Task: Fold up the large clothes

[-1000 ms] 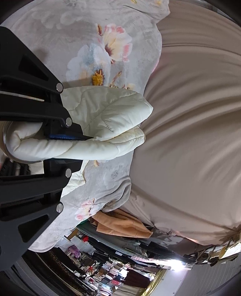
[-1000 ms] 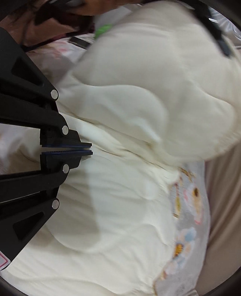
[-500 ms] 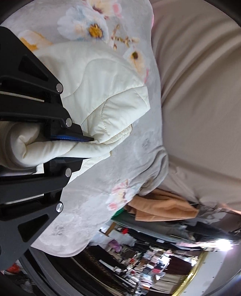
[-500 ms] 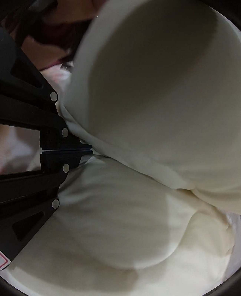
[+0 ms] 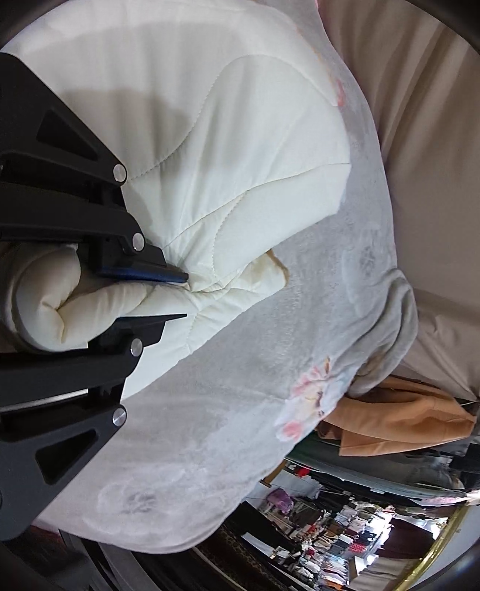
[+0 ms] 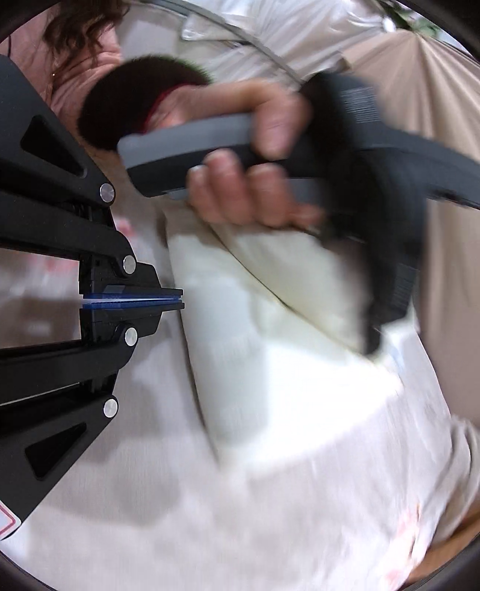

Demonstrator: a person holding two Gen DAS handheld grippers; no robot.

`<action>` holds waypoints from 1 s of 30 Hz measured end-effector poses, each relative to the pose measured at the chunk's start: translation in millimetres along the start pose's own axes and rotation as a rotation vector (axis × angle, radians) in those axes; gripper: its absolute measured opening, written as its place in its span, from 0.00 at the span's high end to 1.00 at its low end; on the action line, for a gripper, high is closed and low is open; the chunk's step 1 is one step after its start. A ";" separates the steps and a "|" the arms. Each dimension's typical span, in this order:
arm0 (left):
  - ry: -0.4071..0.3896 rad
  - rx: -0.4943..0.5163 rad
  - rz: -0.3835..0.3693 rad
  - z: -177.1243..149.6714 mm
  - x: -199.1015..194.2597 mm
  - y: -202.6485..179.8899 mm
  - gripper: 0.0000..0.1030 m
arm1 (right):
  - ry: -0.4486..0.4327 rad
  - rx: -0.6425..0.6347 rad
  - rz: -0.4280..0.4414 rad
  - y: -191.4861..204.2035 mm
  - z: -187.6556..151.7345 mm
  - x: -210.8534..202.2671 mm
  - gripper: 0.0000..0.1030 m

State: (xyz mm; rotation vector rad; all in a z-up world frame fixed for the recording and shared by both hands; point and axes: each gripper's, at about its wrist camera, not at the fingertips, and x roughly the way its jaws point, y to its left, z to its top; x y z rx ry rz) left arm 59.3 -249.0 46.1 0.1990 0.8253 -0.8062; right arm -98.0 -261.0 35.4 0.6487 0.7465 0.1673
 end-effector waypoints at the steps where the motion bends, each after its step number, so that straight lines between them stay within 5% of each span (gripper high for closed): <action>1: 0.003 0.000 0.005 -2.7 6.1 -0.2 0.88 | -0.023 0.014 -0.024 -6.4 1.9 -9.0 0.96; 5: -0.007 0.016 0.029 -7.8 12.2 -4.2 0.85 | -0.101 0.036 -0.077 -15.4 10.6 -31.1 0.94; 11: -0.127 -0.063 -0.086 0.4 -57.6 1.4 0.54 | -0.222 -0.016 -0.095 3.2 36.6 -59.0 0.85; 15: -0.260 -0.127 -0.124 0.2 -129.1 21.4 0.33 | -0.271 -0.034 -0.044 6.2 66.7 -70.8 0.39; 19: -0.374 -0.227 -0.016 -14.6 -189.5 62.2 0.25 | -0.230 -0.033 0.028 28.4 96.5 -53.0 0.28; 23: -0.363 -0.296 0.105 -41.9 -207.4 94.2 0.24 | -0.131 0.001 0.043 42.9 110.5 -23.3 0.21; 27: -0.287 -0.348 0.123 -66.7 -189.7 110.8 0.24 | -0.062 -0.043 -0.030 59.1 111.4 11.2 0.24; 30: -0.258 -0.362 0.108 -73.5 -176.0 109.6 0.24 | -0.076 -0.068 -0.053 62.7 111.5 18.9 0.70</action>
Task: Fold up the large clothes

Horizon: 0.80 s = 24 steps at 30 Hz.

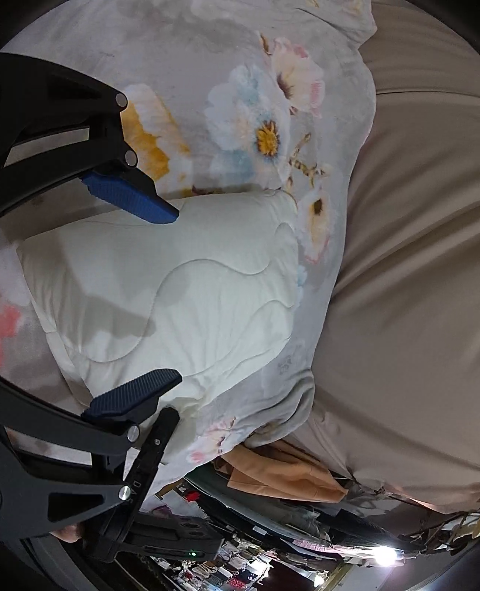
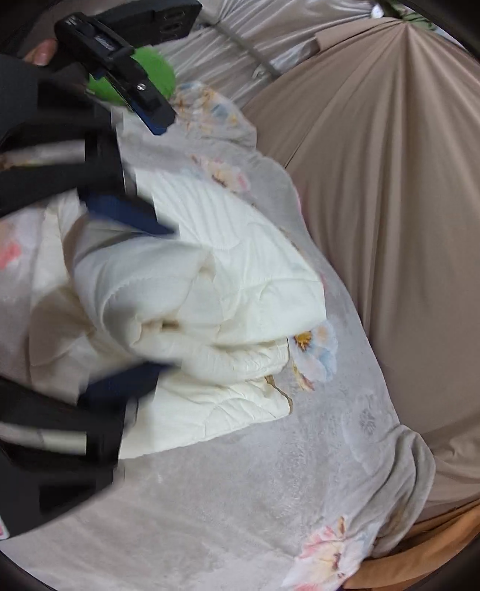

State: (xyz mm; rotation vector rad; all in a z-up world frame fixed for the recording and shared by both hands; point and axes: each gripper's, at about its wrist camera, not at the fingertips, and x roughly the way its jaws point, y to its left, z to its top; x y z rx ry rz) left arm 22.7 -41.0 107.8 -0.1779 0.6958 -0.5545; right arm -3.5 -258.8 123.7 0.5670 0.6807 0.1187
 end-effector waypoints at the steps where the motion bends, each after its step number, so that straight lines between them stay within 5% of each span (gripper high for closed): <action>1: 0.005 0.006 -0.009 -2.4 0.7 -3.1 0.24 | -0.020 0.013 0.037 -8.5 -0.4 -2.6 0.76; 3: 0.001 0.029 -0.025 -3.5 1.0 -10.3 0.24 | -0.084 0.039 0.102 -16.0 -4.9 -22.9 0.79; 6: 0.009 0.082 -0.043 -7.1 6.0 -24.2 0.24 | -0.178 0.058 0.067 -31.5 -22.7 -49.8 0.80; 11: 0.103 0.117 -0.035 -25.1 42.3 -36.2 0.24 | -0.089 0.193 -0.014 -86.9 -59.4 -32.6 0.80; 16: 0.098 0.206 0.058 -42.6 56.6 -47.0 0.22 | -0.033 0.171 -0.055 -96.4 -74.9 -5.5 0.78; 24: 0.092 0.211 0.107 -46.7 62.6 -44.5 0.19 | -0.094 0.264 0.071 -101.1 -61.0 -41.3 0.67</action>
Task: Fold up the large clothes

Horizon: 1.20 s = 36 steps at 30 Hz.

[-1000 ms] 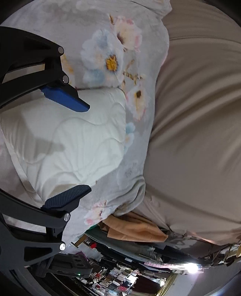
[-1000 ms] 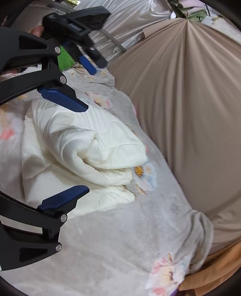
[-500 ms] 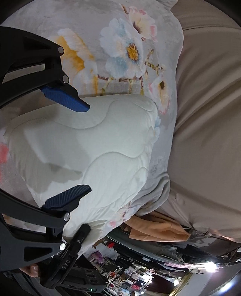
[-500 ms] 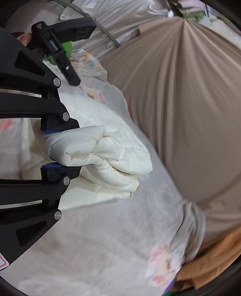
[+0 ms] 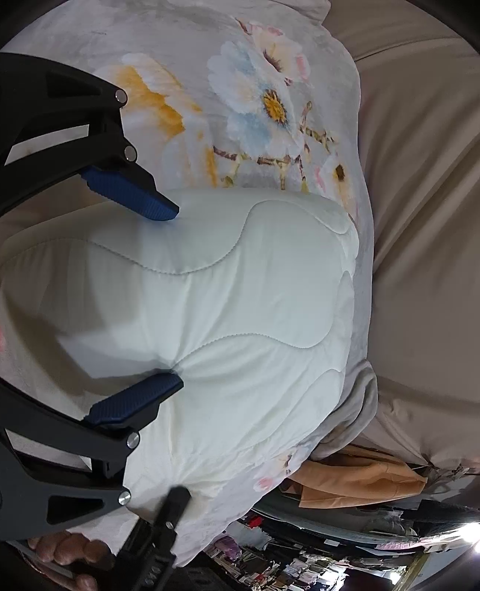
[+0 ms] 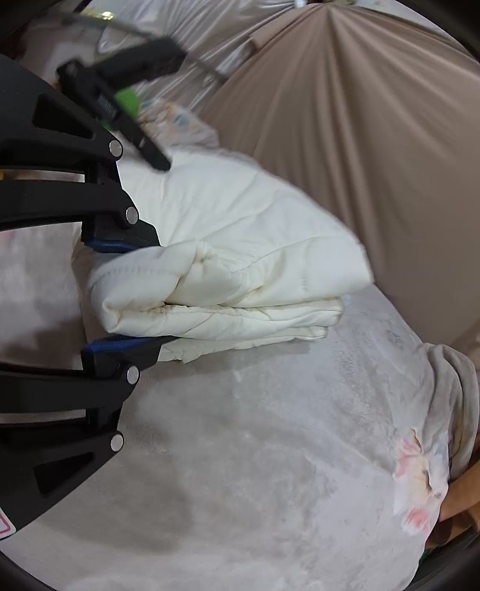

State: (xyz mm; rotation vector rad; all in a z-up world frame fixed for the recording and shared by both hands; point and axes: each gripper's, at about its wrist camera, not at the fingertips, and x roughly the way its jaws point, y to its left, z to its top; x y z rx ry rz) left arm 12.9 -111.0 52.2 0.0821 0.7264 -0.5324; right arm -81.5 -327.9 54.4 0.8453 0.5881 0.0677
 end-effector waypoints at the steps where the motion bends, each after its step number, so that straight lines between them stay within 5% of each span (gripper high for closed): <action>1: -0.002 -0.003 0.003 0.7 0.1 0.5 0.19 | -0.031 -0.032 -0.013 11.7 4.9 -7.9 0.66; 7: 0.004 -0.013 -0.006 7.0 -1.1 0.7 0.19 | -0.208 -0.333 -0.139 96.8 42.3 -15.2 0.69; 10: 0.005 -0.012 -0.006 6.6 -1.3 0.3 0.19 | -0.168 -0.389 -0.128 115.3 61.9 14.9 0.76; 14: 0.007 -0.010 -0.007 6.4 -0.6 -0.7 0.19 | -0.085 -0.442 -0.225 116.9 81.7 75.4 0.86; 17: 0.006 -0.004 -0.015 4.4 0.2 -0.7 0.19 | 0.021 -0.395 -0.289 90.9 92.0 119.2 0.91; 21: -0.007 0.015 -0.034 4.9 2.1 -3.6 0.13 | 0.105 -0.297 -0.255 45.8 86.1 147.3 0.98; 36: 0.008 0.043 0.011 1.3 14.2 -10.8 0.09 | 0.048 -0.209 -0.190 28.4 73.6 135.5 0.98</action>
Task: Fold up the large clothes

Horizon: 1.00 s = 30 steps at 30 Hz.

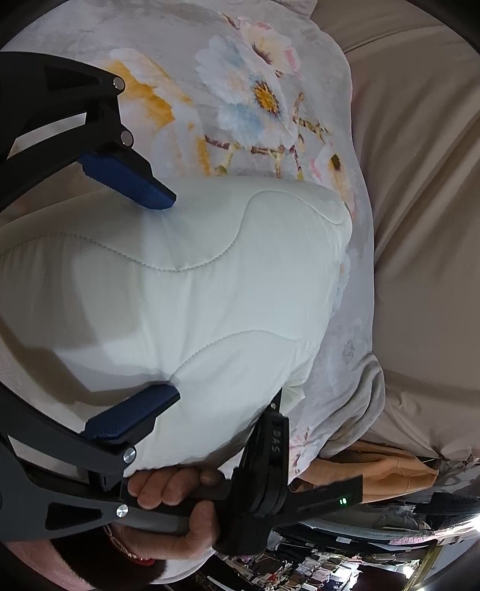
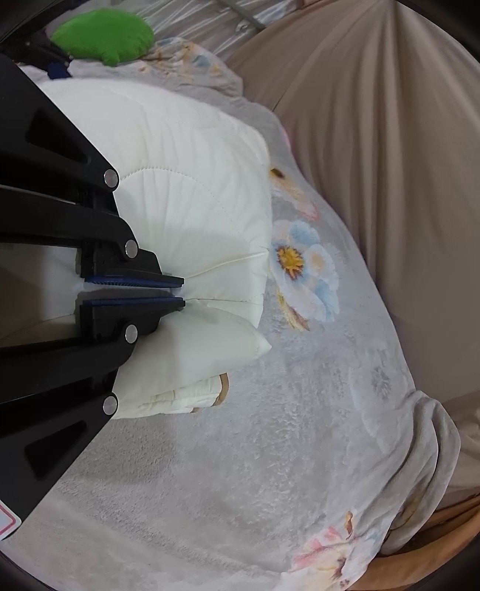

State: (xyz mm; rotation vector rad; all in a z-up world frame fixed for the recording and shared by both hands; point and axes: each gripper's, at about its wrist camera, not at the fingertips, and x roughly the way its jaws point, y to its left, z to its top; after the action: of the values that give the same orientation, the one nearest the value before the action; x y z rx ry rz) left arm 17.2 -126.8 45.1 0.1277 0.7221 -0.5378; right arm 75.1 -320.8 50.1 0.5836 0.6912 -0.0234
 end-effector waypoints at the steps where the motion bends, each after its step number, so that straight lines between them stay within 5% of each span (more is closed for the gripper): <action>1: 0.003 -0.007 0.005 -0.1 -1.1 1.1 0.09 | -0.019 -0.001 0.001 3.4 -1.9 -13.0 0.95; 11: 0.014 -0.039 0.003 0.5 -5.8 4.5 0.09 | -0.044 -0.121 -0.123 14.3 -70.6 -113.9 0.89; 19: 0.017 -0.020 0.012 -5.2 -7.9 0.3 0.08 | 0.070 -0.074 -0.119 -16.5 -115.8 -87.5 0.98; 26: 0.025 -0.050 -0.007 -5.3 -20.1 4.4 0.11 | 0.061 -0.067 -0.093 -19.6 -117.1 -91.5 0.99; 30: -0.076 -0.018 -0.020 19.9 -54.7 0.1 0.13 | 0.004 -0.079 -0.061 -5.6 -94.7 -121.5 0.97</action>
State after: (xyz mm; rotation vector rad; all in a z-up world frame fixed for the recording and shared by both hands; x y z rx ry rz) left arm -4.9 -109.3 96.0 0.0823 0.6546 -0.5525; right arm -76.7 -297.2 62.6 0.4867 0.7105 -0.0510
